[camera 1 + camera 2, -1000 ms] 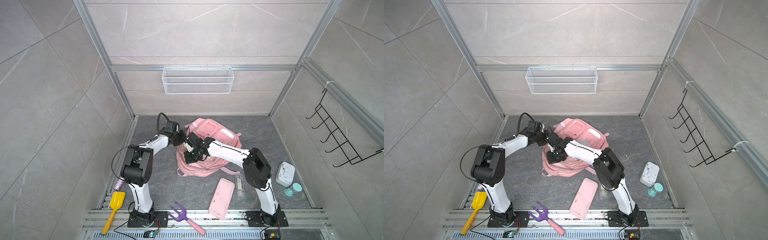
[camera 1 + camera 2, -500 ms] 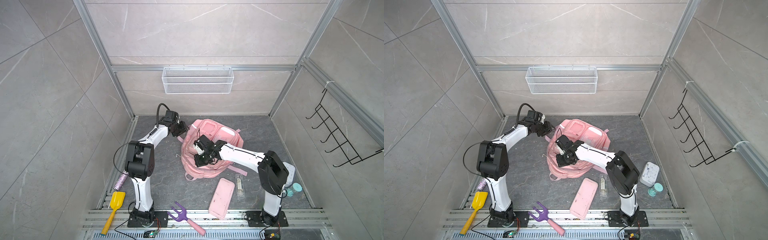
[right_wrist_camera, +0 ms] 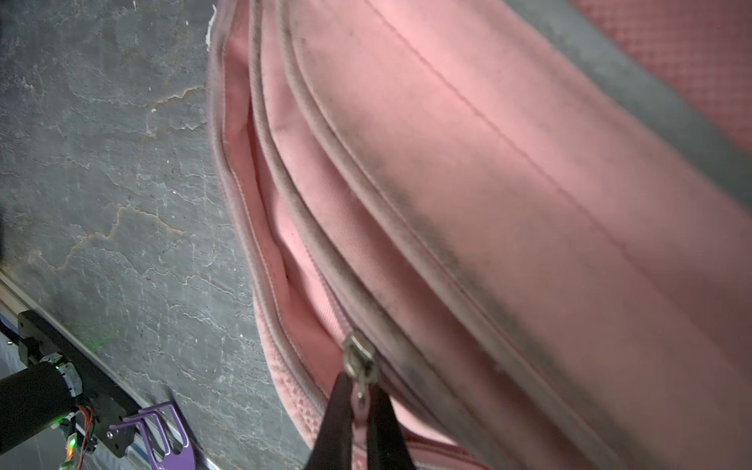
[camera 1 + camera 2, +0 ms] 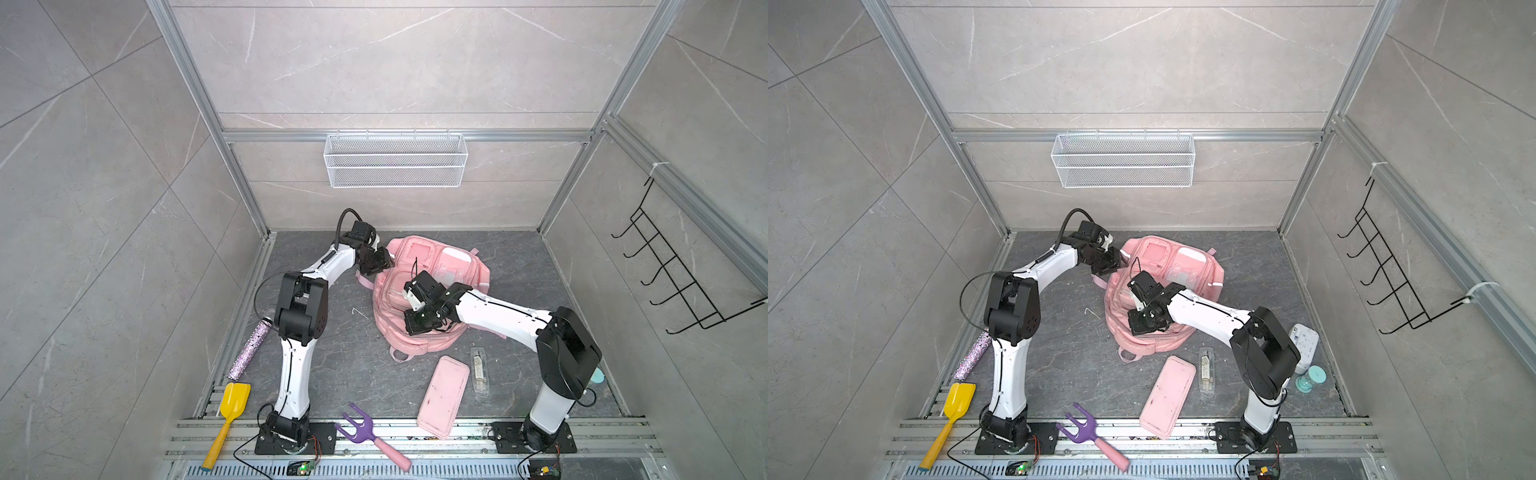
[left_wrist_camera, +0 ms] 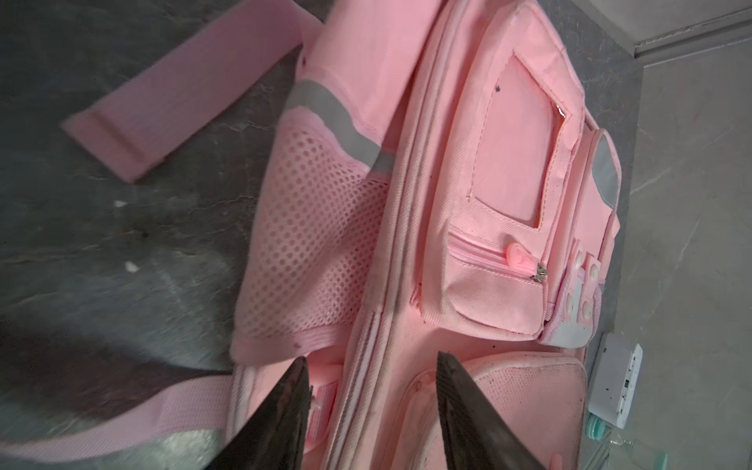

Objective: Pack books, pencil case, and school supplies into a backpack
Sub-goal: Unzip the student bag at the center of the table.

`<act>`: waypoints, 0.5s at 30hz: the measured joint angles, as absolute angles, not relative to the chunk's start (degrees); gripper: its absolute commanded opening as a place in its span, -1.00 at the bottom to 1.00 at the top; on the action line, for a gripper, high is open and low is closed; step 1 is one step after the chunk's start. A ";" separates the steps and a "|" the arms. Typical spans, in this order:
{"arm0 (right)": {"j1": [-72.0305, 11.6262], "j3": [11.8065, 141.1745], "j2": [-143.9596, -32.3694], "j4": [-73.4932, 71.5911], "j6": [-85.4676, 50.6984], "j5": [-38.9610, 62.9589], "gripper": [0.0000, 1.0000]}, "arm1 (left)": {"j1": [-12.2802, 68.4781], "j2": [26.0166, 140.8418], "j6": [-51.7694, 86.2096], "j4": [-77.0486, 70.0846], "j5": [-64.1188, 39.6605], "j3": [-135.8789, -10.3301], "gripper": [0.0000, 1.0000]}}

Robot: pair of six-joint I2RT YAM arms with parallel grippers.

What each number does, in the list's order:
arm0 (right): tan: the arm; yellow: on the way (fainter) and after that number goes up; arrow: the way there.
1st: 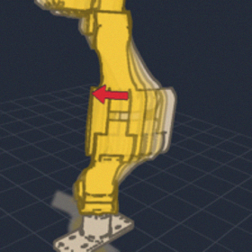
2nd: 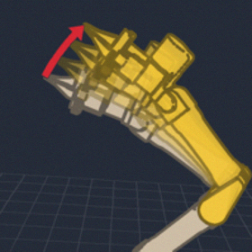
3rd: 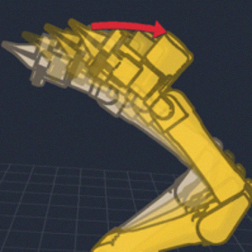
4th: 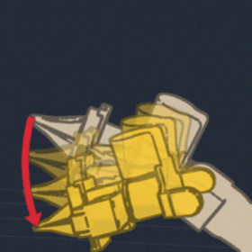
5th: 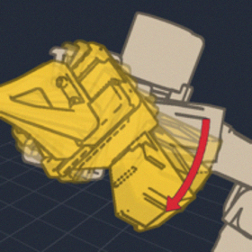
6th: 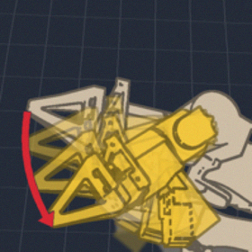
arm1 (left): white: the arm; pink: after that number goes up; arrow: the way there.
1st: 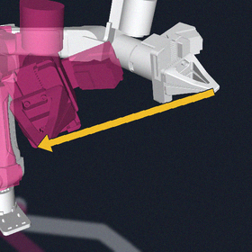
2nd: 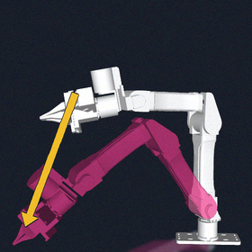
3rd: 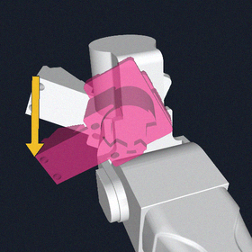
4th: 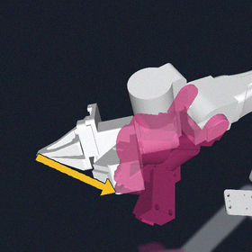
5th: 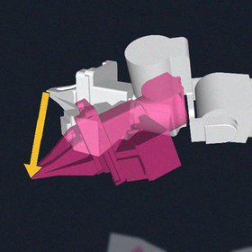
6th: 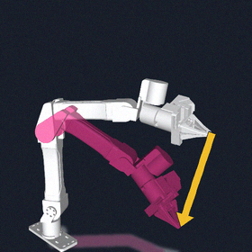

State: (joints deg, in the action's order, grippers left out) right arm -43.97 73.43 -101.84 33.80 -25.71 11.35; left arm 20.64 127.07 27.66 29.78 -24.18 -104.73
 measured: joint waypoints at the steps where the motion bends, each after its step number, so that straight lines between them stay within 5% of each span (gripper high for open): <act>1: -43.97 73.17 -101.67 33.78 -25.71 11.38 -1.00 | 20.99 127.63 27.51 29.80 -24.56 -104.99 0.05; 7: -43.97 72.31 -101.14 33.41 -25.71 11.35 -1.00 | 22.37 131.22 26.98 30.57 -25.93 -108.25 -0.02; 12: -43.97 72.31 -101.14 33.41 -25.71 11.35 -1.00 | 22.46 132.07 27.11 30.57 -26.63 -108.68 -1.00; 15: -43.94 72.31 -101.14 33.39 -25.71 11.33 -1.00 | 22.02 132.00 27.53 28.67 -27.27 -107.39 -1.00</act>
